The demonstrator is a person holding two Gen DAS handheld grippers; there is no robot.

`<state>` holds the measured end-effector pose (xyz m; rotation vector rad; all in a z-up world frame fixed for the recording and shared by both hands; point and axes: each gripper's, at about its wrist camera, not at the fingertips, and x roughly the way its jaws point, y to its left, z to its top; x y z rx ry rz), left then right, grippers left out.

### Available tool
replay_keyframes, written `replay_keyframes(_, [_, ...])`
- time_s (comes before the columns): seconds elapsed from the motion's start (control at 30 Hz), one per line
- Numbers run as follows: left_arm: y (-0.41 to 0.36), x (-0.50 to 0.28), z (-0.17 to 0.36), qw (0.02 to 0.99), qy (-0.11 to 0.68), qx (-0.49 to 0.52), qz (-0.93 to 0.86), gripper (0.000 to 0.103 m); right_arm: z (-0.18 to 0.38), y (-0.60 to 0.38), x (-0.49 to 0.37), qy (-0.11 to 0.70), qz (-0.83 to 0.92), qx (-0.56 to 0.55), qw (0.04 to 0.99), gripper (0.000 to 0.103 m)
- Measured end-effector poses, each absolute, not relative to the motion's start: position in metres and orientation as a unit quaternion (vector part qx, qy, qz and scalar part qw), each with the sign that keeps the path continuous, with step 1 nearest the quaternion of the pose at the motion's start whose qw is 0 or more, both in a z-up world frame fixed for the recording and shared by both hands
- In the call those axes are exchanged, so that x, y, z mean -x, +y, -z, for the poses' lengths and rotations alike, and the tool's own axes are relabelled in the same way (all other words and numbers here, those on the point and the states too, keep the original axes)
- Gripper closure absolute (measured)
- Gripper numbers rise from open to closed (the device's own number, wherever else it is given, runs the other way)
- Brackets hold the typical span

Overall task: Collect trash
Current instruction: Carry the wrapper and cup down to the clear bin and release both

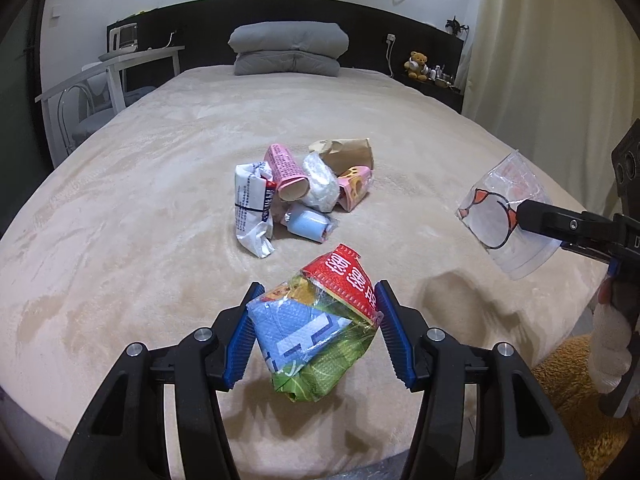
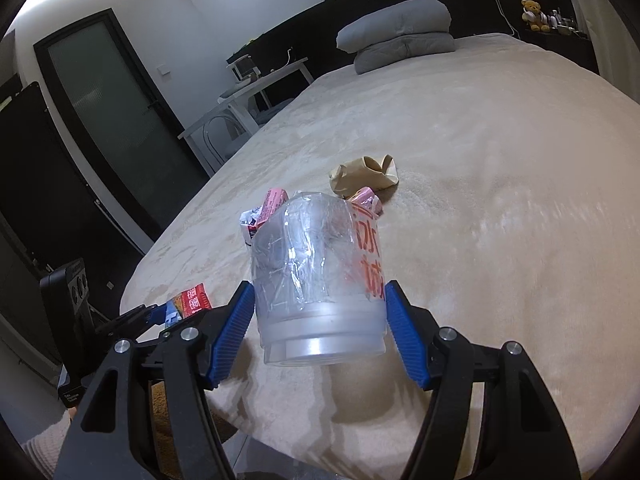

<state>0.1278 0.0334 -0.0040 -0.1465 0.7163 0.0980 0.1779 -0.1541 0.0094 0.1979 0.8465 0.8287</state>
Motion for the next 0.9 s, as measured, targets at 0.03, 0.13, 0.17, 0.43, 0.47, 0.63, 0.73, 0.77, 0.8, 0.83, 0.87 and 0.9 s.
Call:
replay_keyframes(0.03, [0.030,-0.123,0.005,0.933,0.348,0.076,-0.044,0.048,-0.009,-0.156,-0.171,0.398,-0.389,-0.097,0.826,0.037])
replay_keyframes(0.13, [0.020,-0.109,0.010,0.932,0.350,0.085,-0.042,0.048,-0.006,-0.167,-0.149,0.395,-0.384,-0.105,0.828,0.037])
replay_keyframes(0.17, [0.017,-0.104,0.011,0.932,0.350,0.087,-0.041,0.048,-0.006,-0.171,-0.143,0.395,-0.384,-0.108,0.827,0.037])
replay_keyframes(0.43, [-0.008,-0.064,0.020,0.933,0.342,0.101,-0.037,0.048,0.001,-0.197,-0.097,0.397,-0.376,-0.128,0.827,0.037])
replay_keyframes(0.47, [-0.011,-0.059,0.021,0.933,0.342,0.103,-0.037,0.048,0.003,-0.200,-0.092,0.399,-0.376,-0.130,0.827,0.037])
replay_keyframes(0.63, [-0.026,-0.037,0.027,0.931,0.345,0.112,-0.032,0.048,0.011,-0.209,-0.066,0.407,-0.373,-0.136,0.822,0.037])
replay_keyframes(0.73, [-0.036,-0.026,0.032,0.928,0.353,0.116,-0.030,0.048,0.013,-0.213,-0.050,0.410,-0.373,-0.134,0.822,0.037])
replay_keyframes(0.77, [-0.039,-0.023,0.034,0.927,0.356,0.117,-0.030,0.048,0.014,-0.214,-0.047,0.413,-0.373,-0.133,0.820,0.037])
replay_keyframes(0.8, [-0.041,-0.019,0.035,0.925,0.358,0.119,-0.031,0.048,0.015,-0.214,-0.043,0.416,-0.371,-0.132,0.820,0.037])
replay_keyframes(0.83, [-0.043,-0.016,0.037,0.924,0.361,0.121,-0.032,0.048,0.016,-0.214,-0.040,0.419,-0.370,-0.132,0.818,0.037])
replay_keyframes(0.87, [-0.045,-0.014,0.040,0.922,0.367,0.124,-0.031,0.048,0.018,-0.215,-0.038,0.423,-0.368,-0.132,0.817,0.037])
replay_keyframes(0.9, [-0.047,-0.012,0.043,0.918,0.375,0.129,-0.027,0.048,0.020,-0.215,-0.036,0.428,-0.364,-0.132,0.817,0.037])
